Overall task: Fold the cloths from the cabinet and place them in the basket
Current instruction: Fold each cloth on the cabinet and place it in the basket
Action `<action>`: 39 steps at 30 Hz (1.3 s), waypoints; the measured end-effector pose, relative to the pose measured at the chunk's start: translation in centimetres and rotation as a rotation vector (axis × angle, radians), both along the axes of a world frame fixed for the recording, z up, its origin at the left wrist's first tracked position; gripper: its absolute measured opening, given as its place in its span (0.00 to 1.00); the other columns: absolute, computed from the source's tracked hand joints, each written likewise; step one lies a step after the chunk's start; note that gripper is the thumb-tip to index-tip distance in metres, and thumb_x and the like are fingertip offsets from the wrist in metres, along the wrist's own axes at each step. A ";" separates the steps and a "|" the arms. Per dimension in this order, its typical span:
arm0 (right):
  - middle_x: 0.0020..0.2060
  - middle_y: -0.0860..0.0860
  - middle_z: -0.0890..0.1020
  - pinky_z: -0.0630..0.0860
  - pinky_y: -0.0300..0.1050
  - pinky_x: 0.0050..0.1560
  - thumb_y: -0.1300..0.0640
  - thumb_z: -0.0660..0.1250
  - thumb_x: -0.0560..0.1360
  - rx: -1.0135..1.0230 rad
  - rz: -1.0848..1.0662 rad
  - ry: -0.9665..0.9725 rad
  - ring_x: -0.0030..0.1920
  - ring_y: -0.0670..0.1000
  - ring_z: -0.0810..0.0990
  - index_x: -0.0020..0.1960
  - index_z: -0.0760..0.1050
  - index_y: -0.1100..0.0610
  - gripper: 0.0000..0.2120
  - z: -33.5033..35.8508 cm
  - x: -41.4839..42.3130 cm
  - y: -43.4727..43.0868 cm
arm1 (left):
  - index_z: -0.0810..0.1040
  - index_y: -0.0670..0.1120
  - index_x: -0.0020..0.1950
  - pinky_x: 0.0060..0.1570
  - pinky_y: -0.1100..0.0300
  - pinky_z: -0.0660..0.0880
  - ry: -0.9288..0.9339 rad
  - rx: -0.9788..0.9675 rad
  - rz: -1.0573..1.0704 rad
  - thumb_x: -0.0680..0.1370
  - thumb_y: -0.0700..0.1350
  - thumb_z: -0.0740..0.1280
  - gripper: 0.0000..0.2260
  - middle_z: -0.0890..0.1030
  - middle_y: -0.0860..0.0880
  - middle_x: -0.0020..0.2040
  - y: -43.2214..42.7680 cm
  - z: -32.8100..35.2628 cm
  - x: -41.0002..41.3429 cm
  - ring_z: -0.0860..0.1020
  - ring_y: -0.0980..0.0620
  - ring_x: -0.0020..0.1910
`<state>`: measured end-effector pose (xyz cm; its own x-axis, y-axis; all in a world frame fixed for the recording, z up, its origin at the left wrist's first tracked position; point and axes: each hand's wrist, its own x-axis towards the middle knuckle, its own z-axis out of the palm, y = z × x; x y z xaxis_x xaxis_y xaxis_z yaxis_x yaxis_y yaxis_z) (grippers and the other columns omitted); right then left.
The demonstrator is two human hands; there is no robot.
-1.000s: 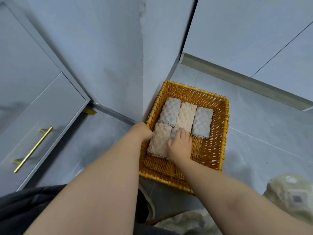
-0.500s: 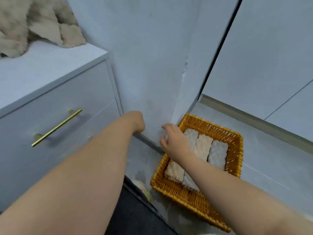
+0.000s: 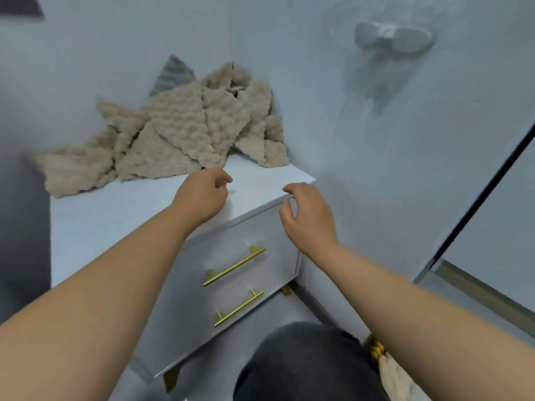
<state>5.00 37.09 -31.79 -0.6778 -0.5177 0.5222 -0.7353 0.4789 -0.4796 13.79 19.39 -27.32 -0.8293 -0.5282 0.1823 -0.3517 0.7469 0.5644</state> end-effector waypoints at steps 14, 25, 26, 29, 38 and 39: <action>0.63 0.52 0.69 0.63 0.56 0.63 0.56 0.59 0.75 0.358 -0.173 -0.216 0.65 0.56 0.63 0.71 0.58 0.55 0.25 1.9 0.3 -16.5 | 0.59 0.44 0.74 0.70 0.46 0.58 0.098 -0.098 0.610 0.74 0.36 0.62 0.29 0.53 0.44 0.77 -11.0 -3.4 2.4 0.52 0.45 0.75; 0.77 0.55 0.49 0.58 0.57 0.70 0.58 0.61 0.75 0.212 0.062 -0.145 0.73 0.58 0.55 0.67 0.64 0.52 0.22 1.1 -0.8 -19.8 | 0.51 0.51 0.78 0.73 0.44 0.47 -0.120 -0.110 0.493 0.79 0.44 0.56 0.28 0.54 0.47 0.78 -13.2 -3.8 0.9 0.51 0.48 0.76; 0.77 0.55 0.51 0.58 0.54 0.70 0.59 0.62 0.74 0.192 0.091 -0.130 0.73 0.58 0.55 0.62 0.69 0.52 0.17 1.0 -1.0 -19.9 | 0.53 0.51 0.77 0.73 0.45 0.48 -0.114 -0.106 0.475 0.79 0.44 0.56 0.27 0.54 0.47 0.78 -13.3 -3.7 0.9 0.52 0.47 0.76; 0.71 0.53 0.65 0.57 0.53 0.71 0.56 0.61 0.75 0.325 0.075 -0.092 0.71 0.57 0.58 0.60 0.74 0.56 0.14 0.8 -1.3 -20.2 | 0.57 0.51 0.77 0.74 0.47 0.51 -0.067 -0.106 0.450 0.78 0.43 0.58 0.27 0.53 0.46 0.78 -13.2 -3.5 1.3 0.52 0.46 0.76; 0.46 0.50 0.79 0.66 0.37 0.46 0.69 0.61 0.72 -0.562 -0.002 -0.243 0.50 0.48 0.75 0.46 0.79 0.56 0.12 6.7 0.6 -16.4 | 0.57 0.49 0.76 0.75 0.49 0.51 0.089 -0.118 0.342 0.77 0.41 0.61 0.28 0.50 0.45 0.78 -11.9 -2.8 1.6 0.48 0.46 0.77; 0.44 0.50 0.79 0.67 0.37 0.43 0.69 0.60 0.72 -0.608 0.025 -0.271 0.44 0.46 0.76 0.44 0.78 0.54 0.13 7.8 0.7 -15.9 | 0.54 0.49 0.77 0.75 0.51 0.49 0.137 -0.116 0.329 0.77 0.43 0.62 0.30 0.49 0.46 0.79 -11.8 -2.5 1.6 0.47 0.47 0.77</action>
<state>5.73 21.16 -24.00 -0.8177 -0.2022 0.5390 -0.5582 0.0495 -0.8282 15.42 7.58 -29.83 -0.5826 -0.7314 0.3545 -0.5102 0.6686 0.5410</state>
